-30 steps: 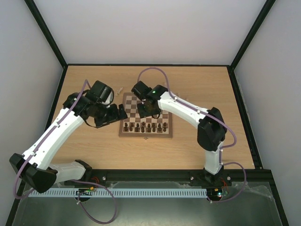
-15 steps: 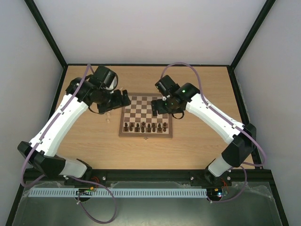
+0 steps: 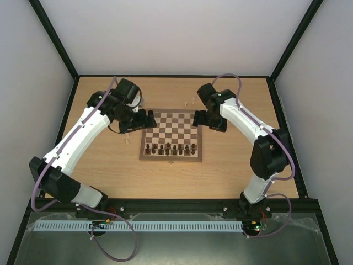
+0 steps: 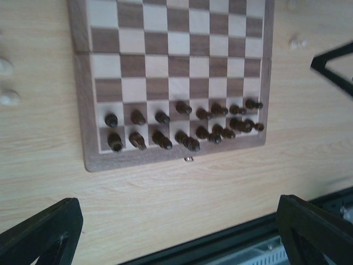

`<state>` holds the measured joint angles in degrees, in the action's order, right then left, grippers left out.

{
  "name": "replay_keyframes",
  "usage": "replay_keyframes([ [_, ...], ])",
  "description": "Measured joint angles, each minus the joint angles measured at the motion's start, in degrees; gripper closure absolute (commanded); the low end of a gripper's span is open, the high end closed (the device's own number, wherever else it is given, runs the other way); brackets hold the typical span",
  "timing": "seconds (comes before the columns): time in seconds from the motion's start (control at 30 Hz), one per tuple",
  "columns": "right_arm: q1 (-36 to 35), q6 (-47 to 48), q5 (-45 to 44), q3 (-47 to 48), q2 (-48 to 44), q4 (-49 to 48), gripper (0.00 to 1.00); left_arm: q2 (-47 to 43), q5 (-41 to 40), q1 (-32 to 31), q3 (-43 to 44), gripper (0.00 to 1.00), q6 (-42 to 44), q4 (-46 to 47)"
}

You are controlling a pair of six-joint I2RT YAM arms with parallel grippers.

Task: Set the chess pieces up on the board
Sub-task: Pick up the chess piece at the center of the board.

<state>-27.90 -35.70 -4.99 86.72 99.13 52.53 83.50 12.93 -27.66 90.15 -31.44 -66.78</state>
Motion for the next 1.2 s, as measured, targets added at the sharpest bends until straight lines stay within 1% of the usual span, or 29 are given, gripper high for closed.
replay_keyframes([
  [0.07,1.75,-0.39,-0.33,-0.26,1.11,-0.04,0.09,-0.04,2.43,0.0,-2.97,0.01,0.0,1.29],
  [0.2,7.5,-0.35,-0.57,-2.6,1.29,-0.61,0.25,0.5,4.61,-0.04,-5.09,0.01,-0.02,2.86],
  [0.33,12.48,1.38,-0.2,-4.39,2.36,-2.32,0.4,0.63,4.5,0.02,-5.38,0.01,-0.44,4.5],
  [0.43,13.31,2.99,0.94,-4.35,5.46,-4.37,0.46,1.07,4.55,0.22,-5.35,0.01,-1.11,4.59],
  [0.53,13.22,4.24,2.21,-3.96,9.16,-5.84,0.46,1.53,4.57,0.31,-5.11,0.01,-1.64,4.48],
  [0.7,13.16,5.77,3.63,-2.62,14.23,-7.58,0.53,1.73,4.31,0.33,-4.94,0.01,-2.6,4.5],
  [0.77,13.16,6.19,3.69,-2.05,15.3,-7.8,0.55,1.95,3.98,0.33,-4.9,0.01,-2.71,4.5],
  [0.9,13.16,7.06,3.45,0.09,16.87,-7.85,0.62,2.84,3.67,0.33,-4.59,0.01,-2.86,4.44],
  [1.07,13.16,7.5,3.19,1.79,18.1,-7.89,0.74,3.74,3.48,0.35,-4.59,0.01,-2.82,4.33],
  [1.2,13.16,7.67,3.1,2.27,18.75,-7.87,0.77,4.04,3.48,0.37,-4.59,0.01,-2.82,4.31],
])
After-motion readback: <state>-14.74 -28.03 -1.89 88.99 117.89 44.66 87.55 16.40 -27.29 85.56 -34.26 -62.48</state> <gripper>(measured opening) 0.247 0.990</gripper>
